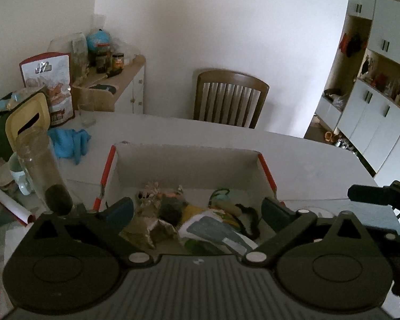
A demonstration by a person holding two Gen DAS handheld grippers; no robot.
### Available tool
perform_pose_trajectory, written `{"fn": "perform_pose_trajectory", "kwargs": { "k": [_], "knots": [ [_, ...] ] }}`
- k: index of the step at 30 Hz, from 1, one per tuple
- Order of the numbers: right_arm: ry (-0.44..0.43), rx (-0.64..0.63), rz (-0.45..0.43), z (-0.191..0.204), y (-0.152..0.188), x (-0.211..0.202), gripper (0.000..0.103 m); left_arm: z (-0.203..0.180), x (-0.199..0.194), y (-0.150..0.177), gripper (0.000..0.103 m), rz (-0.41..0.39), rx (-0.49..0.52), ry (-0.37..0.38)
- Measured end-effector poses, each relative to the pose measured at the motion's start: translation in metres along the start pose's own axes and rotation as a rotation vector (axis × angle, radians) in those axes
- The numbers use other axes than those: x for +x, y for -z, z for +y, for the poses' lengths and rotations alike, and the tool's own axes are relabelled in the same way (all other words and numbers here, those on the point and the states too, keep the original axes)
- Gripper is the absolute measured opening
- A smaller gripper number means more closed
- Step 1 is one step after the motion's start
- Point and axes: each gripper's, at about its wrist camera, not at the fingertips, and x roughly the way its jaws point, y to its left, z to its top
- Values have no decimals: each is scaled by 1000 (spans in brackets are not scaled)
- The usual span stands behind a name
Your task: Organize objects
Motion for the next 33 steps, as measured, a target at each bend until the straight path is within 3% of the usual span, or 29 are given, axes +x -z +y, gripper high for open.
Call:
{"fn": "perform_pose_trajectory", "kwargs": {
  "k": [12, 33],
  "knots": [
    [26, -2, -26, 2, 13, -8, 102, 0, -11, 13, 103, 13, 28, -10],
    [42, -8, -14, 9, 21, -1, 102, 1, 3, 15, 103, 30, 26, -12]
  ]
}}
